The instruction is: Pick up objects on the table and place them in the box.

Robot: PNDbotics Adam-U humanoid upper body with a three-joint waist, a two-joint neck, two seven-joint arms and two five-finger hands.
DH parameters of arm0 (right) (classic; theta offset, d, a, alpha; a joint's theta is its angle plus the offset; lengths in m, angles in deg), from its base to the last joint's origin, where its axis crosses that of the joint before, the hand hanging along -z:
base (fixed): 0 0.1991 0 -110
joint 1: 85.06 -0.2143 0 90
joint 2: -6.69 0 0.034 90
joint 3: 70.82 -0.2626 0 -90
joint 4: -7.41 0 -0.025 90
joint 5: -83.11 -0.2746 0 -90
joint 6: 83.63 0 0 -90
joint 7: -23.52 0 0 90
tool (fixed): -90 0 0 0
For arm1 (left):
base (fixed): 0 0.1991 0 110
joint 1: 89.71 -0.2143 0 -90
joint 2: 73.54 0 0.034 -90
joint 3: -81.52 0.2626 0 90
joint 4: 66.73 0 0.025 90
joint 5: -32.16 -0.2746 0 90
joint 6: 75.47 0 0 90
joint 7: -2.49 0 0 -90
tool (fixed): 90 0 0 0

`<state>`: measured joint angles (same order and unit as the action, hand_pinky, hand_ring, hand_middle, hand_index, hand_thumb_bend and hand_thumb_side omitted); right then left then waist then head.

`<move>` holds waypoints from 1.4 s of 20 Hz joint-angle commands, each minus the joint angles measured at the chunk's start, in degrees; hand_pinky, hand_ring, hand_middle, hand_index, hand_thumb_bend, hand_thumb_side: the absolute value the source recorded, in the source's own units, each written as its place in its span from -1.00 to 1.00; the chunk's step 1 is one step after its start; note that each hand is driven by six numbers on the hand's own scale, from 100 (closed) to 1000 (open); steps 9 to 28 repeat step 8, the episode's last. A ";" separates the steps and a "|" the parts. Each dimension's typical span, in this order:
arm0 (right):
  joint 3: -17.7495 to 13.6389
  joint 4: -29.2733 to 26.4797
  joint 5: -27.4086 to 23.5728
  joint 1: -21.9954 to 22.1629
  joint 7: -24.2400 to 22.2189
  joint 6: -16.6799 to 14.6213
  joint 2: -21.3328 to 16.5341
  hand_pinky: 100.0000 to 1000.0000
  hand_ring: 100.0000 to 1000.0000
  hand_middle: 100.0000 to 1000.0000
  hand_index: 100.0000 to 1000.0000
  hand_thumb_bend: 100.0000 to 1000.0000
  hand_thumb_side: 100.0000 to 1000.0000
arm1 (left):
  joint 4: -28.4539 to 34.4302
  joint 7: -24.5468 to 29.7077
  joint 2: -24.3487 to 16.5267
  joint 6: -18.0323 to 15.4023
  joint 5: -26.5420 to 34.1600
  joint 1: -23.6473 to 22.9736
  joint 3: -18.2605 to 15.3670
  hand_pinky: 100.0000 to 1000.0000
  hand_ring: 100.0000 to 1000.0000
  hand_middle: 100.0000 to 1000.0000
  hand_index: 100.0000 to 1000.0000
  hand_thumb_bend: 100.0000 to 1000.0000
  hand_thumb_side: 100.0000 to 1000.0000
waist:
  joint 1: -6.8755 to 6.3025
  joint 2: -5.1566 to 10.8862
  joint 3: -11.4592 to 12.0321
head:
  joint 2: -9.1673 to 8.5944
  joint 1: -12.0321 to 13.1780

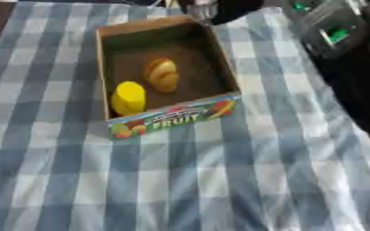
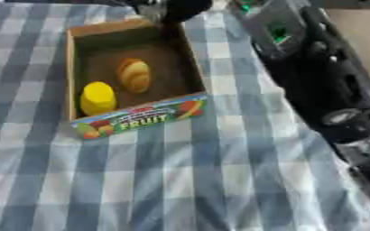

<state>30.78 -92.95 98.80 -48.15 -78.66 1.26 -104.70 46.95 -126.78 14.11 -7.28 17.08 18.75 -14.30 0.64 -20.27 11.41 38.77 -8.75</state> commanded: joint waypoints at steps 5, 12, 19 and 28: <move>-11.32 -13.85 -12.02 11.28 15.41 -0.70 -7.97 0.64 0.91 0.47 0.60 -1.00 -0.12 | 0.91 0.14 -1.91 0.25 -0.40 0.00 0.08 0.54 0.60 0.53 0.83 -0.56 -0.37 | -0.81 1.41 -1.06 | 0.65 2.11; -14.61 -14.19 -14.64 15.55 20.79 -5.74 -7.30 0.64 0.89 0.49 0.61 -1.00 0.10 | 0.91 0.09 -1.59 0.46 -0.62 -0.31 0.06 0.54 0.60 0.53 0.83 -0.56 -0.36 | -1.02 1.42 -1.52 | 0.98 2.61; -14.61 -14.19 -14.64 15.55 20.79 -5.74 -7.30 0.64 0.89 0.49 0.61 -1.00 0.10 | 0.91 0.09 -1.59 0.46 -0.62 -0.31 0.06 0.54 0.60 0.53 0.83 -0.56 -0.36 | -1.02 1.42 -1.52 | 0.98 2.61; -14.61 -14.19 -14.64 15.55 20.79 -5.74 -7.30 0.64 0.89 0.49 0.61 -1.00 0.10 | 0.91 0.09 -1.59 0.46 -0.62 -0.31 0.06 0.54 0.60 0.53 0.83 -0.56 -0.36 | -1.02 1.42 -1.52 | 0.98 2.61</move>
